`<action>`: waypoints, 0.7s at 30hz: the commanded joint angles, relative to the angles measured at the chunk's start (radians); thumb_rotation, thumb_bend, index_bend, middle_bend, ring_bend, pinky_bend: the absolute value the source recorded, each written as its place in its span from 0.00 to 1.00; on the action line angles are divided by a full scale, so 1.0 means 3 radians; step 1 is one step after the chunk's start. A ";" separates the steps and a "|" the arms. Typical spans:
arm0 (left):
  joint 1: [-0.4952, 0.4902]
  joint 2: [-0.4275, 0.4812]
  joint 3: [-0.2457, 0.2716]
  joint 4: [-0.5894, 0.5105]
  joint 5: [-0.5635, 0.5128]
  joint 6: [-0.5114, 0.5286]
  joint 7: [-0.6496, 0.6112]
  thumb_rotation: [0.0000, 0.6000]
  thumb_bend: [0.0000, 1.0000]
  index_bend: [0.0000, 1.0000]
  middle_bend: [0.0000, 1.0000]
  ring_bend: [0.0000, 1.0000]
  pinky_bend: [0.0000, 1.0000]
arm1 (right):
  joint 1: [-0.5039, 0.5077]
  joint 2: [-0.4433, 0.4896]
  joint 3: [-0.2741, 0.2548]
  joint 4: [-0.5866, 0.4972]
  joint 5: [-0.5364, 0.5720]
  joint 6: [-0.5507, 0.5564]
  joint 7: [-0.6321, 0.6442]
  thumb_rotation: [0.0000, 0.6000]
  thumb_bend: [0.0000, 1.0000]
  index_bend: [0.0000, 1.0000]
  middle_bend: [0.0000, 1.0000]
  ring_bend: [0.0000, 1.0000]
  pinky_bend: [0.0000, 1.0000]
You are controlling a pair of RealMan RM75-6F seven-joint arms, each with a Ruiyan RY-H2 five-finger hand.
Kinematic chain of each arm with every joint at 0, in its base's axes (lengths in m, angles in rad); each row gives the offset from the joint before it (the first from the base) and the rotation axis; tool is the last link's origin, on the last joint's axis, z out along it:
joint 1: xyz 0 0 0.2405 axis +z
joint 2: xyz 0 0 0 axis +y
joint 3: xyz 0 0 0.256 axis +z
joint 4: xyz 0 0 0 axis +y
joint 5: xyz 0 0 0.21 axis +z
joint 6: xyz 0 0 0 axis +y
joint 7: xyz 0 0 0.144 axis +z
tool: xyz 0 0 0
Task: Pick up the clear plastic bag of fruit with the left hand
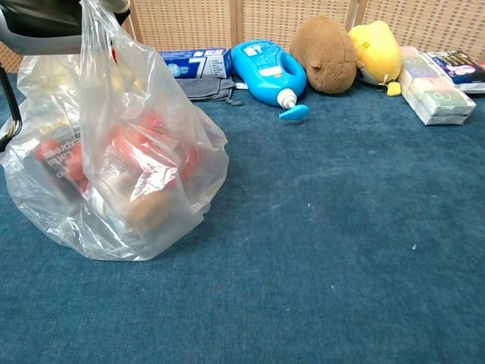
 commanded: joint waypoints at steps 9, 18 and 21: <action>-0.0075 0.0149 -0.0051 -0.0110 -0.0096 -0.0043 0.0056 0.72 0.81 0.51 0.65 0.69 0.78 | 0.0012 -0.0002 0.0004 -0.0011 -0.0002 -0.0015 -0.0012 0.72 0.27 0.31 0.38 0.29 0.24; -0.0260 0.0389 -0.0165 -0.0349 -0.0193 0.0108 0.0008 0.73 0.81 0.51 0.65 0.69 0.79 | 0.0021 -0.0010 -0.0003 -0.0020 -0.0011 -0.0033 -0.0011 0.72 0.27 0.31 0.38 0.29 0.24; -0.0386 0.0505 -0.0212 -0.0443 -0.0221 0.0198 -0.0024 0.74 0.81 0.51 0.65 0.69 0.79 | 0.0023 -0.0020 -0.0007 -0.0023 -0.0018 -0.0036 -0.0005 0.72 0.27 0.31 0.38 0.29 0.24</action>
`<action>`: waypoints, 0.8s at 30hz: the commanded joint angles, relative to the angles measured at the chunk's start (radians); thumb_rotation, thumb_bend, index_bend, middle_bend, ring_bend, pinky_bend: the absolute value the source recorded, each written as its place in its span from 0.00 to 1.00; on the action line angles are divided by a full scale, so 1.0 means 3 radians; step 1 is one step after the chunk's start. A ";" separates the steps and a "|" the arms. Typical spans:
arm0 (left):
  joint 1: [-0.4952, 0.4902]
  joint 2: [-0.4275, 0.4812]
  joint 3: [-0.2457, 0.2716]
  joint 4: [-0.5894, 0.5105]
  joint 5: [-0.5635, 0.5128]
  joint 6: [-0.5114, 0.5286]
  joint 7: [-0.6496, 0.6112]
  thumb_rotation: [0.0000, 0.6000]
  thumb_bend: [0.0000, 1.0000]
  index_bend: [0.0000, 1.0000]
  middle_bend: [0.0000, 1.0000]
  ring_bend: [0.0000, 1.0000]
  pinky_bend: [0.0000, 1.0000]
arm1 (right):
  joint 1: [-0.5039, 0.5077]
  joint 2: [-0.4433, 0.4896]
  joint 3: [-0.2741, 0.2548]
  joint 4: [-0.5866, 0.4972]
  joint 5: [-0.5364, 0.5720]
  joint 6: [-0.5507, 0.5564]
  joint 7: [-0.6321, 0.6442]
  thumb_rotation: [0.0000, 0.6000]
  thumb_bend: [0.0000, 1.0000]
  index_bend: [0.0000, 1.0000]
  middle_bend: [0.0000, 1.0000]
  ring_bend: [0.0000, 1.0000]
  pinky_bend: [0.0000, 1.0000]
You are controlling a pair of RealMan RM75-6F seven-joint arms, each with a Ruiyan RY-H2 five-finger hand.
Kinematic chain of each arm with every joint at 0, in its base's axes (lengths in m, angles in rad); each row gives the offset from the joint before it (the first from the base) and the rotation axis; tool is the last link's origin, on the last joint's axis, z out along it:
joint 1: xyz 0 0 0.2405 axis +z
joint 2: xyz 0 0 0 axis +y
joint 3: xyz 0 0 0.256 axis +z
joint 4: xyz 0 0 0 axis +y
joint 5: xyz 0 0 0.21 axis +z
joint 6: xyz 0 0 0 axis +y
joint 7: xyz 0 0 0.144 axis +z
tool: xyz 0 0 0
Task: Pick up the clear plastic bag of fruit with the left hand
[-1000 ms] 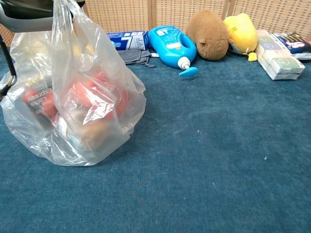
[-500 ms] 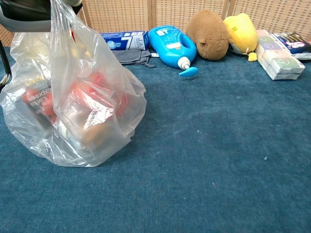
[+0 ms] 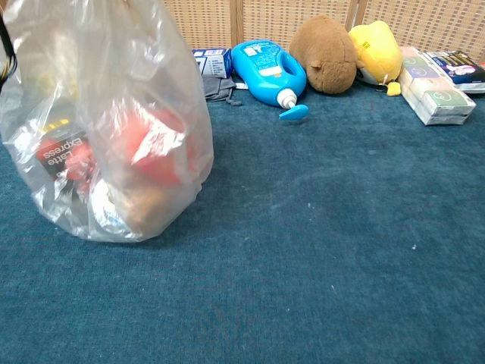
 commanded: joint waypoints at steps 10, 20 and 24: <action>-0.0542 0.0426 -0.0090 -0.0248 -0.0199 0.0332 -0.0224 0.74 0.81 0.51 0.65 0.69 0.79 | -0.0012 -0.0040 -0.0011 0.0007 -0.0026 0.0035 0.0014 0.72 0.27 0.31 0.38 0.29 0.24; -0.0918 0.0598 -0.0157 -0.0275 -0.0366 0.0440 -0.0413 0.73 0.80 0.51 0.65 0.69 0.79 | -0.0037 -0.0046 -0.0024 0.0011 -0.0021 0.0051 0.0045 0.72 0.27 0.31 0.38 0.29 0.24; -0.1071 0.0630 -0.0170 -0.0254 -0.0394 0.0502 -0.0451 0.74 0.79 0.51 0.65 0.69 0.79 | -0.0052 -0.0048 -0.0023 0.0007 -0.0010 0.0067 0.0037 0.72 0.27 0.31 0.38 0.29 0.24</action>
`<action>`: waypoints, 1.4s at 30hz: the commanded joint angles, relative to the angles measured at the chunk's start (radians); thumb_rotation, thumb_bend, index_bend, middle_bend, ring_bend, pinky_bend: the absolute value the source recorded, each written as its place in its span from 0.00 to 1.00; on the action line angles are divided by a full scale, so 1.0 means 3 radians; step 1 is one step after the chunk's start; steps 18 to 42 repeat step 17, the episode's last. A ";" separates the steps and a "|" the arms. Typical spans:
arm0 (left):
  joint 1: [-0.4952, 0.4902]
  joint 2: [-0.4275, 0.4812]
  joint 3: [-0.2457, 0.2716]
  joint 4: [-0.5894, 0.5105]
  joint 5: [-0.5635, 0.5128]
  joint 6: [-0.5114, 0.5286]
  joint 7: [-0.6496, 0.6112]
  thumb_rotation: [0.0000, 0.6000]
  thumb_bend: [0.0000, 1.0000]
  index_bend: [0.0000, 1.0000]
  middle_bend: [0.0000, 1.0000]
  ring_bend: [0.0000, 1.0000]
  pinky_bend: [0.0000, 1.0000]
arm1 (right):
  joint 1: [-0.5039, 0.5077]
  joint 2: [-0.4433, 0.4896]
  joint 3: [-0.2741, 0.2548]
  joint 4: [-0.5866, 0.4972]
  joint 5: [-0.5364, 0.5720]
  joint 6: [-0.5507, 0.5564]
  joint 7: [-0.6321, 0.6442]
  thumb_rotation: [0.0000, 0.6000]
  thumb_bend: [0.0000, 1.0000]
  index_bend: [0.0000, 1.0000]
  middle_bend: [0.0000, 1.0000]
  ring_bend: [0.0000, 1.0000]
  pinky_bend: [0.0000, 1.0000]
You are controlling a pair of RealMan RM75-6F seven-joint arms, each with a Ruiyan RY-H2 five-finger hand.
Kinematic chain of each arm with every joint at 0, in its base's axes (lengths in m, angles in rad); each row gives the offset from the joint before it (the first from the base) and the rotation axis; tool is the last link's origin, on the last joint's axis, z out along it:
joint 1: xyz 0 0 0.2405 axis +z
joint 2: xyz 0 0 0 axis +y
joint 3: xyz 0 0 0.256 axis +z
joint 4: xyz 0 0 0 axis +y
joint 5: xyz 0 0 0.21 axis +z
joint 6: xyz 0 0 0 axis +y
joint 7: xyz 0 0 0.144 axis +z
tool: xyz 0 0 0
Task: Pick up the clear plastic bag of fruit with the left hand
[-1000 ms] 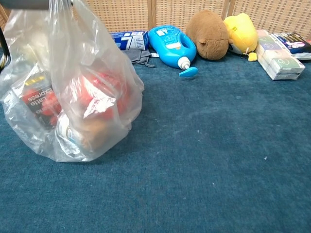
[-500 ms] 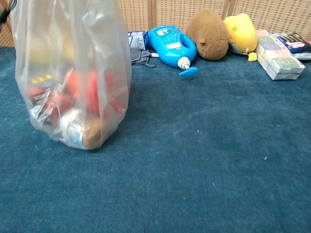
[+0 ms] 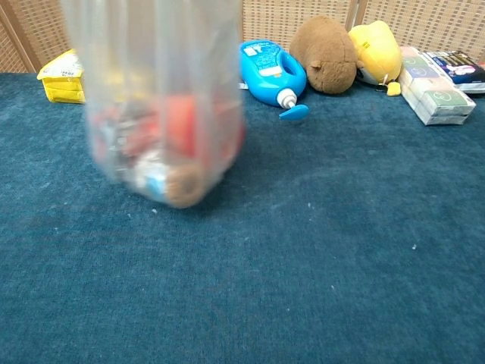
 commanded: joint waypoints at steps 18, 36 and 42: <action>-0.0456 0.0105 0.0128 0.0127 -0.0077 0.0290 -0.0119 0.74 0.78 0.51 0.65 0.69 0.79 | 0.0001 -0.0017 0.0029 0.0012 0.0040 -0.0008 0.0012 0.72 0.27 0.31 0.38 0.29 0.24; -0.0456 0.0105 0.0128 0.0127 -0.0077 0.0290 -0.0119 0.74 0.78 0.51 0.65 0.69 0.79 | 0.0001 -0.0017 0.0029 0.0012 0.0040 -0.0008 0.0012 0.72 0.27 0.31 0.38 0.29 0.24; -0.0456 0.0105 0.0128 0.0127 -0.0077 0.0290 -0.0119 0.74 0.78 0.51 0.65 0.69 0.79 | 0.0001 -0.0017 0.0029 0.0012 0.0040 -0.0008 0.0012 0.72 0.27 0.31 0.38 0.29 0.24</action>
